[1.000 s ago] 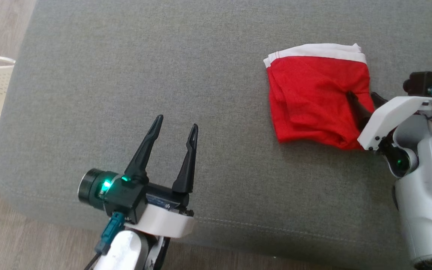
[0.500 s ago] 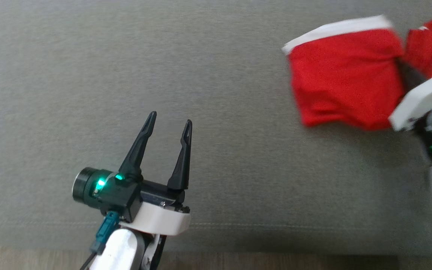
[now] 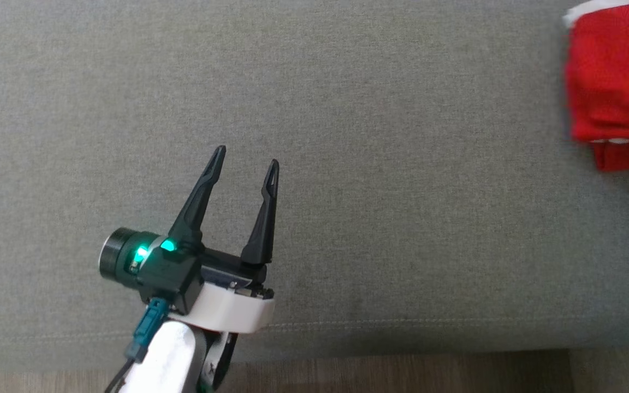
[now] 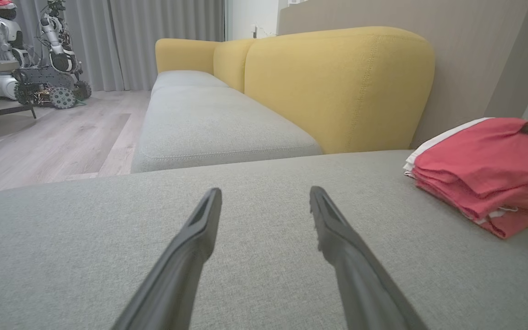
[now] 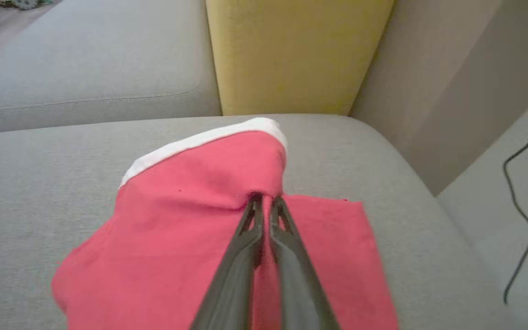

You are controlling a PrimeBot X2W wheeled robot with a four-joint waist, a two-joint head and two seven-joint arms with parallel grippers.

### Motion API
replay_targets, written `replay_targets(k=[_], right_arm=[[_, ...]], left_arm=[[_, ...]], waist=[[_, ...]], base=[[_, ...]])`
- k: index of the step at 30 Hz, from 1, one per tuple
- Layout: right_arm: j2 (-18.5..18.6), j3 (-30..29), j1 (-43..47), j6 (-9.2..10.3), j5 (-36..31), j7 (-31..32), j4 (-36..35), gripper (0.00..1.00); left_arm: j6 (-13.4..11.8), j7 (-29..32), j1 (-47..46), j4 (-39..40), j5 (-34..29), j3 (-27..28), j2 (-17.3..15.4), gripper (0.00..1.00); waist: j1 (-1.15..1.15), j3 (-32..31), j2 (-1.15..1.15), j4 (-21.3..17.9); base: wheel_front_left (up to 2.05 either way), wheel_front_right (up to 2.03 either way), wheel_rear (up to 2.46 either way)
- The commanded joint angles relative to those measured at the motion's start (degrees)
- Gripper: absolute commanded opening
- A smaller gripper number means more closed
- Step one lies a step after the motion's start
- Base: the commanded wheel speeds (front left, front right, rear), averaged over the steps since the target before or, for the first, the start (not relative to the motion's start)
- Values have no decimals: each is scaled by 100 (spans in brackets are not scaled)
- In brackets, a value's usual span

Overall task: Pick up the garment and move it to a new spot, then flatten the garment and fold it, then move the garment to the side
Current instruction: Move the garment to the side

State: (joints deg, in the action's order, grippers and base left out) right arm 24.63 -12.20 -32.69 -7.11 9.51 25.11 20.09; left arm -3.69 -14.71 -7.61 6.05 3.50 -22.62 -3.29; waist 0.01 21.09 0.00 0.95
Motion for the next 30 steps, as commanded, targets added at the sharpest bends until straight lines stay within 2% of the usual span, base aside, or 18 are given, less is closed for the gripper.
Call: replay_targets(k=[1, 7, 10, 18, 20, 25, 30], right_arm=[[103, -148, 31, -37, -251, -20, -329, 100], [-320, -542, 121, -37, -1239, -495, -784, 100], [-579, -471, 208, -37, -1364, -790, -949, 100], [-1618, 600, 1124, -37, -837, -2287, -1485, 100], [-1764, 864, 1428, -37, -682, -2731, -1527, 100], [-2070, 1084, 2248, -37, -471, -3762, -1535, 100], [-2157, 1197, 2996, -37, -410, -4002, -1716, 100]], left_arm=[[26, -29, -161, 197, -49, 216, -24, 100], [41, -29, -125, 117, -27, 235, -23, 100], [19, -29, -91, 92, 2, 247, -17, 100], [-200, -29, 245, -11, 628, 410, 25, 100], [-247, -29, 334, -40, 725, 439, 29, 100], [-363, -29, 606, -38, 775, 543, 33, 100], [-283, -29, 983, 8, 700, 651, -24, 100]], waist=[[-1, 7, 0, 12], [-1, -166, 0, 70], [-1, -300, 0, 97], [-1, -1017, 0, 203], [-1, -1218, 0, 244], [-1, -1684, 0, 352], [-1, -1998, 0, 393]], base=[[0, 0, 0], [0, 0, 0], [0, 0, 0], [0, 0, 0], [0, 0, 0], [0, 0, 0], [0, 0, 0]])
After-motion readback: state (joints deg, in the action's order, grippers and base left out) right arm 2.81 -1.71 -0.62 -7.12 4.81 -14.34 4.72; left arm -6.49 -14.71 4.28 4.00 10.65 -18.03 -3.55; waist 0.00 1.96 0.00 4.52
